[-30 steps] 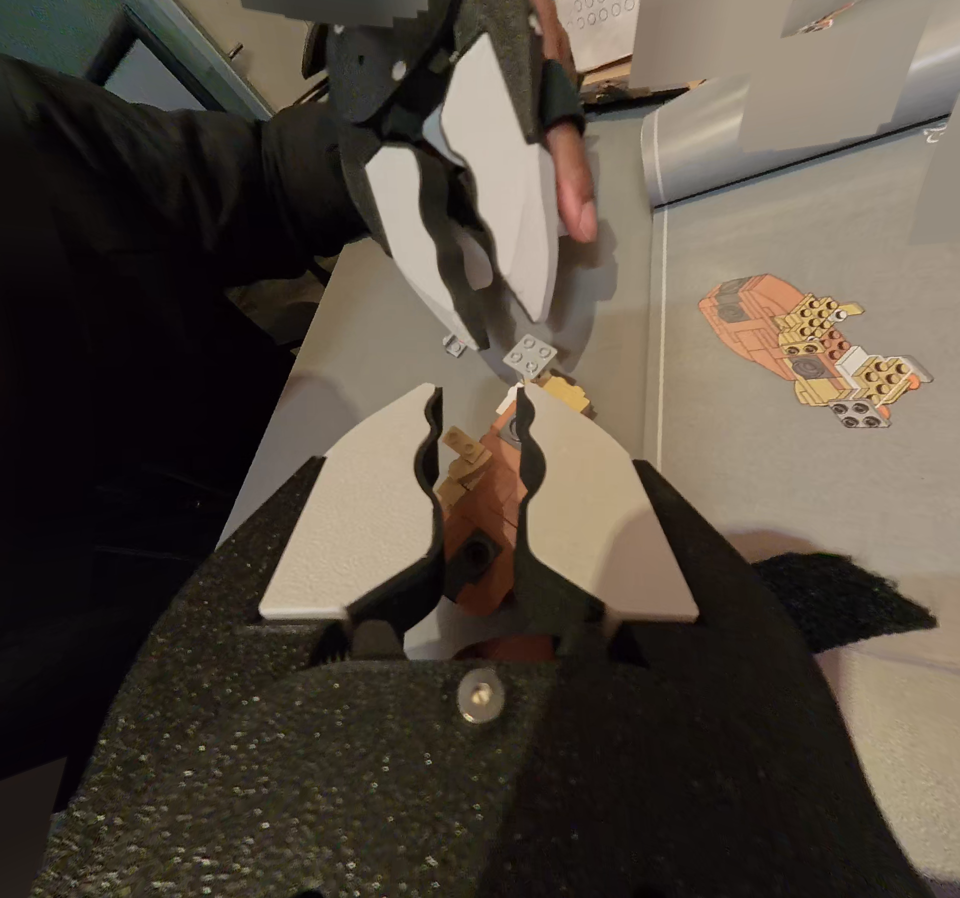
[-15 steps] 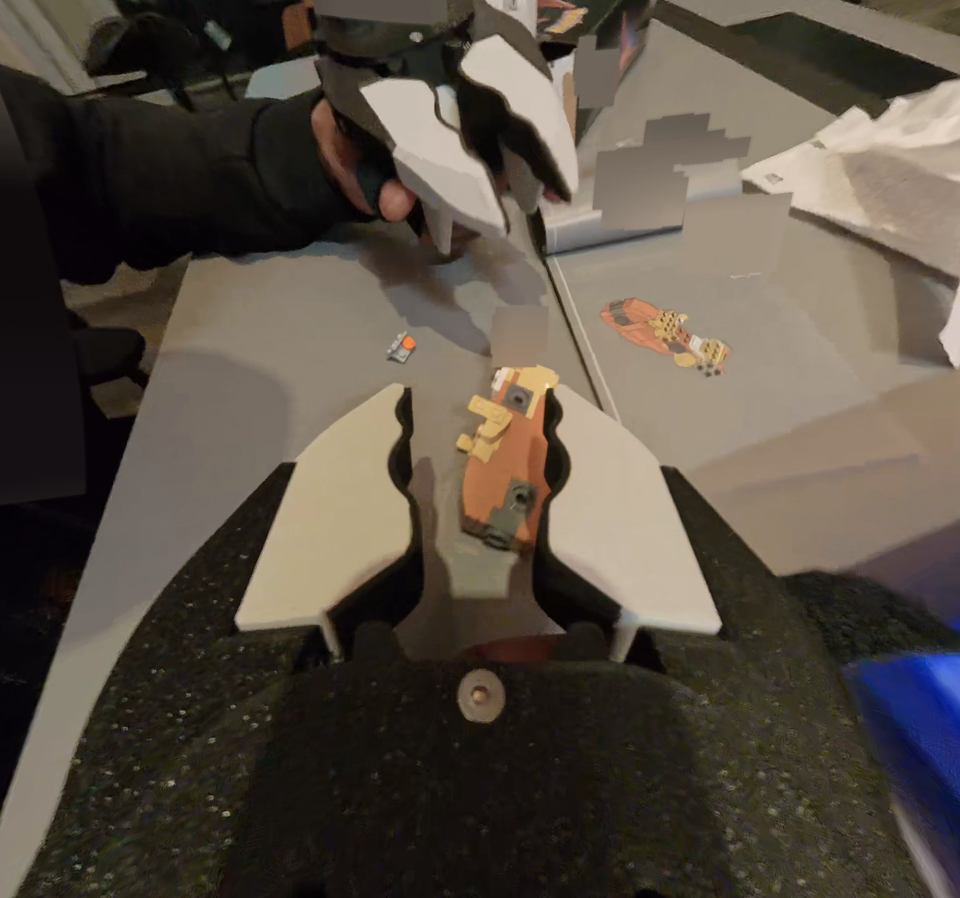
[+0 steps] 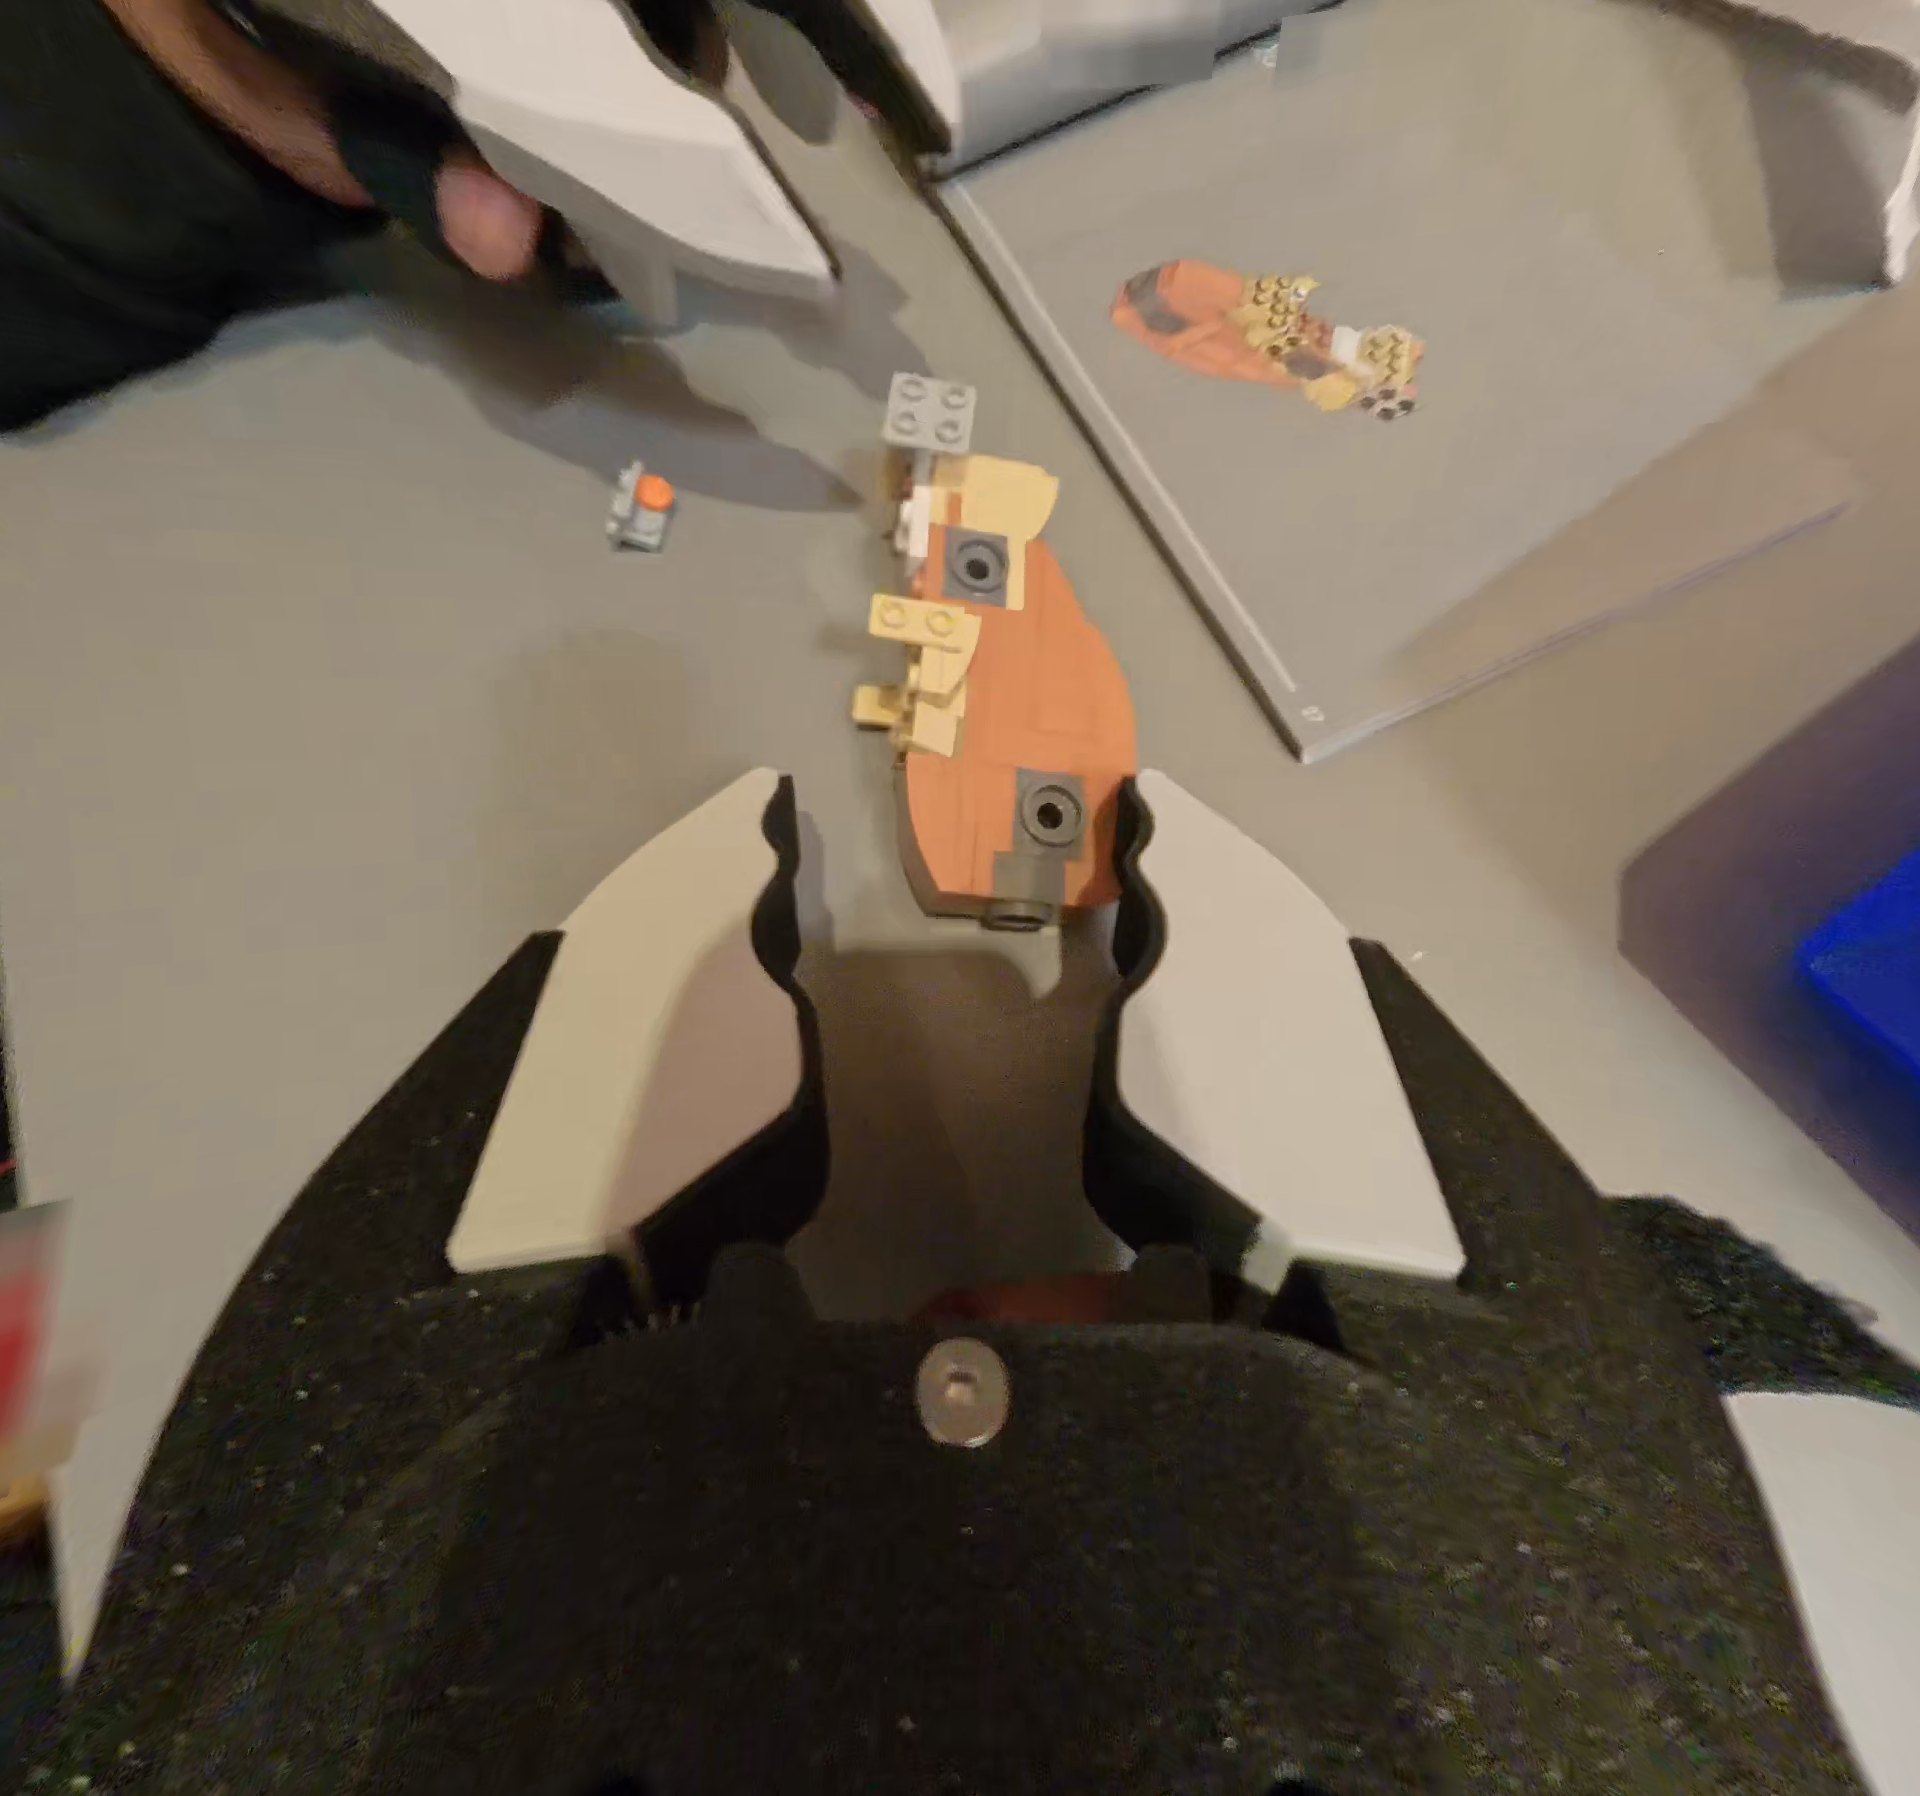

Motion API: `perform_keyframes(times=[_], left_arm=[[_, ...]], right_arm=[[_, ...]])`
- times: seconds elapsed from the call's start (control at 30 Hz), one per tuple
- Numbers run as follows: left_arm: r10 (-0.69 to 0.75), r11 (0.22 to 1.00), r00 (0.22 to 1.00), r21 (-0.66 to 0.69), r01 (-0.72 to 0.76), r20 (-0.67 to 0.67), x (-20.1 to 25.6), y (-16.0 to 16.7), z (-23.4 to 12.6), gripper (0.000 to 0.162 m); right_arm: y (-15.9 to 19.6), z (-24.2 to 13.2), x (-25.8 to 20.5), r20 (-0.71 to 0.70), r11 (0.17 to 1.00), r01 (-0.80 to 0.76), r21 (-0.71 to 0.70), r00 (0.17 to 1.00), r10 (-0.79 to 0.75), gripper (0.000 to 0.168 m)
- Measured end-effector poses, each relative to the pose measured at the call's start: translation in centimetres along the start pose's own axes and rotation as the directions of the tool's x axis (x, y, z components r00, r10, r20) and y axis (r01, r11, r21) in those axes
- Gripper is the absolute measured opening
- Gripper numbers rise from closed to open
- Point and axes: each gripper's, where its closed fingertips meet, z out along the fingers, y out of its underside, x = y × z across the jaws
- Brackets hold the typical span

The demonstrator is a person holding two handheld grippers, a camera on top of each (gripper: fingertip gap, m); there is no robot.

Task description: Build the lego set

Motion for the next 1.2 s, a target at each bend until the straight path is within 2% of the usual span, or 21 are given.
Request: perform_keyframes(times=[0.13,0.27,0.53,0.6,0.7,0.77,0.87,1.0,1.07,1.2], left_arm=[[-0.073,0.996,0.997,0.043,0.074,-0.023,-0.4,-0.4,-0.7,0.026],[-0.130,0.985,0.990,0.112,0.135,-0.050,-1.1,-1.2,-1.3,0.026],[-0.018,0.928,1.000,0.372,0.021,-0.010,-1.5,-4.5,-1.7,0.024],[0.015,0.918,1.000,0.397,-0.012,-0.003,-1.2,-4.9,-1.4,0.023],[0.049,0.920,0.999,0.391,-0.043,-0.006,-0.8,-4.9,-0.9,0.023],[0.071,0.918,0.997,0.391,-0.073,0.021,-0.6,-4.9,-0.9,0.023],[0.081,0.934,0.997,0.348,-0.081,0.016,-0.1,-4.5,-0.6,0.020],[0.008,0.974,0.995,0.226,0.015,-0.102,0.8,-3.1,-0.1,0.020],[-0.027,0.971,0.993,0.232,0.053,-0.112,0.5,-3.1,-0.6,0.020],[-0.090,0.974,0.984,0.192,0.119,-0.153,0.7,-2.4,-1.6,0.020]], right_arm=[[-0.2,0.8,0.9,-0.037,0.995,0.098,-0.035,0.994,-0.099,0.042],[-0.3,0.9,1.4,0.006,0.976,0.212,-0.043,0.977,-0.212,0.042],[0.2,0.2,1.1,0.120,0.905,0.423,0.039,0.898,-0.424,0.043],[-0.5,-0.6,1.1,0.103,0.902,0.418,0.106,0.898,-0.428,0.044],[-0.5,-1.3,1.5,0.030,0.881,0.454,0.130,0.887,-0.461,0.048],[-1.4,-2.3,1.8,-0.005,0.883,0.421,0.208,0.903,-0.430,0.047],[-2.2,-3.8,2.8,0.020,0.918,0.277,0.285,0.955,-0.295,0.047],[-3.3,-5.5,3.5,0.138,0.914,0.070,0.399,0.981,-0.136,0.044],[-3.9,-6.3,3.6,0.218,0.895,-0.043,0.444,0.974,-0.062,0.042],[-3.8,-6.4,2.7,0.283,0.896,-0.072,0.438,0.957,-0.061,0.041]])
